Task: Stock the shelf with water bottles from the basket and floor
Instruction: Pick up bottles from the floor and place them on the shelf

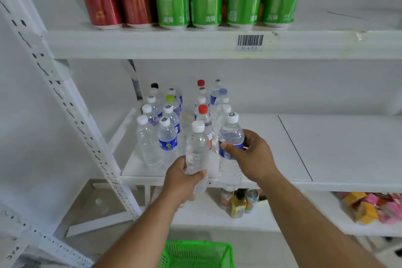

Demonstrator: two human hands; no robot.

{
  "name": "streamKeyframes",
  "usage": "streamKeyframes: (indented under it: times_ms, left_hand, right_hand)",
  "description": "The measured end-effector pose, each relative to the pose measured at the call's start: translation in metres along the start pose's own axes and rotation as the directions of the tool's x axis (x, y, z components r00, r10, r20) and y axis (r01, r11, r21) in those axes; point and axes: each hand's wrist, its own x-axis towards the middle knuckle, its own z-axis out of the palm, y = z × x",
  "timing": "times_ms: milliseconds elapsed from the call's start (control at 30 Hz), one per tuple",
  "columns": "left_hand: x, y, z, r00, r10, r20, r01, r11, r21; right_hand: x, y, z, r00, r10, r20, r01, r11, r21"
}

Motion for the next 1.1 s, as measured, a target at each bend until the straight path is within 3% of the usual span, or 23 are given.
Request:
streamKeyframes:
  times_ms: [500,1100]
  left_hand:
    - [0.072,-0.002,0.01,0.997,-0.003,0.077,-0.004,0.996,0.084]
    - [0.12,-0.024,0.046,1.0,-0.016,0.026,0.013,0.993,0.113]
  right_hand:
    - [0.054,0.022,0.013,0.995,0.067,-0.081,-0.069,0.997,-0.024]
    - [0.091,0.057,0.025,0.988,0.154,0.001,-0.154,0.988,-0.016]
